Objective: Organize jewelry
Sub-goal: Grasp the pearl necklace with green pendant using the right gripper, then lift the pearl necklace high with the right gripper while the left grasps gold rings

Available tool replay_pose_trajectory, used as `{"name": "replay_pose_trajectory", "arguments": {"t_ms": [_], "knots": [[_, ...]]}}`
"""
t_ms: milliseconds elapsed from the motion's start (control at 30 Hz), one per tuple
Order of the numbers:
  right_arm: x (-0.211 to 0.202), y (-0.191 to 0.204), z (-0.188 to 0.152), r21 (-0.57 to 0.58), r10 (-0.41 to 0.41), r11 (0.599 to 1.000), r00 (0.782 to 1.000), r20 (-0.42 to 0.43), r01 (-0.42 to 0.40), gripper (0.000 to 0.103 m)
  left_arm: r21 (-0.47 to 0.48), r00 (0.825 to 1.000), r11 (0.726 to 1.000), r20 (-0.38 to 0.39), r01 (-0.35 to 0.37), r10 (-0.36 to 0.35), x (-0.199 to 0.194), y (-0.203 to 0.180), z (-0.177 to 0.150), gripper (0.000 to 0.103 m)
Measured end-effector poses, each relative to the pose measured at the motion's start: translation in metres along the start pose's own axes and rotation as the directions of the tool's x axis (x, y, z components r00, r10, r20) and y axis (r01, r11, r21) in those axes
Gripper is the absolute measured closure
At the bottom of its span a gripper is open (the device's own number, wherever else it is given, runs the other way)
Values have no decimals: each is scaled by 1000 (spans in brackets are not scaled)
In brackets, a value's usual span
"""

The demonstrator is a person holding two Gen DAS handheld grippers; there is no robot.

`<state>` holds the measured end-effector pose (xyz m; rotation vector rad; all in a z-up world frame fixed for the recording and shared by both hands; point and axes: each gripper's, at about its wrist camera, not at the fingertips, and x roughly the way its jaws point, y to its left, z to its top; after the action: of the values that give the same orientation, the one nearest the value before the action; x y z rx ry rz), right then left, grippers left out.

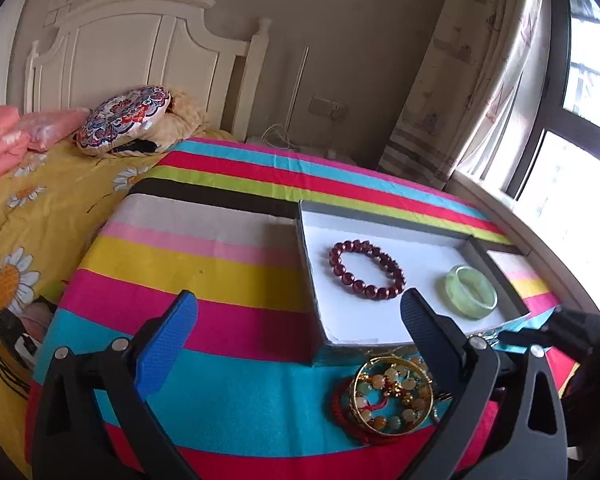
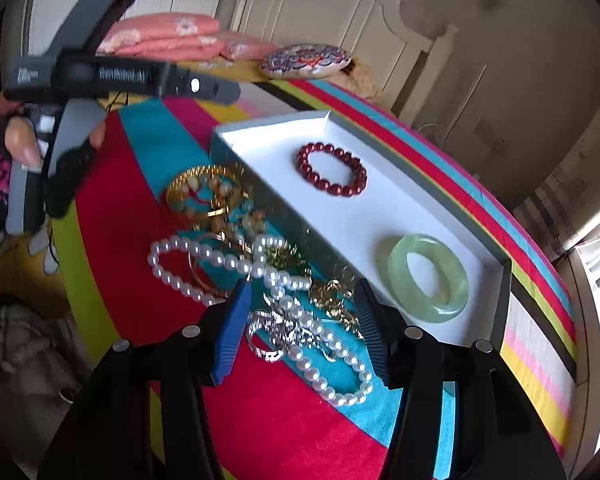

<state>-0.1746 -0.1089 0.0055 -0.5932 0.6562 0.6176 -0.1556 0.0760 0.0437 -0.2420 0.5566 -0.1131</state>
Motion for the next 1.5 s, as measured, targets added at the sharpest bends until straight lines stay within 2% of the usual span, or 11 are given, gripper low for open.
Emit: {"name": "replay_pose_trajectory", "arguments": {"t_ms": [267, 333, 433, 533, 567, 667, 767, 833, 933, 1167, 1500], "knots": [[14, 18, 14, -81, -73, 994, 997, -4, 72, 57, 56, 999, 998, 36, 12, -14, -22, -11, -9, 2], [12, 22, 15, -95, -51, 994, 999, 11, 52, 85, 113, 999, 993, 25, -29, 26, -29, -17, -16, 2], [7, 20, 15, -75, -24, 997, 999, 38, 26, 86, 178, 999, 983, 9, -36, 35, -39, -22, -26, 3], [-9, 6, 12, 4, -8, 1000, 996, 92, 8, 86, 270, 1000, 963, -18, 17, -13, -48, -38, -38, 4], [-12, 1, 11, 30, -2, 1000, 994, 105, -1, 86, 300, 999, 953, -25, 35, -29, -49, -44, -40, 7], [-28, -20, 7, 139, 17, 989, 985, 170, -42, 86, 399, 997, 915, -63, 59, -37, -40, -67, -50, 35], [-44, -37, 4, 220, 40, 971, 969, 242, -95, 86, 452, 993, 888, -117, 83, -33, -25, -81, -60, 48], [-58, -47, 3, 261, 55, 955, 948, 313, -142, 86, 460, 990, 882, -135, 99, -41, -20, -86, -65, 48], [-72, -56, 2, 291, 44, 943, 928, 369, -161, 86, 446, 983, 881, -154, 155, -95, -20, -92, -66, 48], [-106, -62, 3, 303, 15, 936, 880, 475, -179, 86, 484, 974, 852, -193, 200, -120, -8, -113, -73, 48], [-157, -57, 11, 263, 20, 939, 801, 598, -220, 86, 531, 971, 827, -229, 185, -70, 16, -126, -73, 49]]}}
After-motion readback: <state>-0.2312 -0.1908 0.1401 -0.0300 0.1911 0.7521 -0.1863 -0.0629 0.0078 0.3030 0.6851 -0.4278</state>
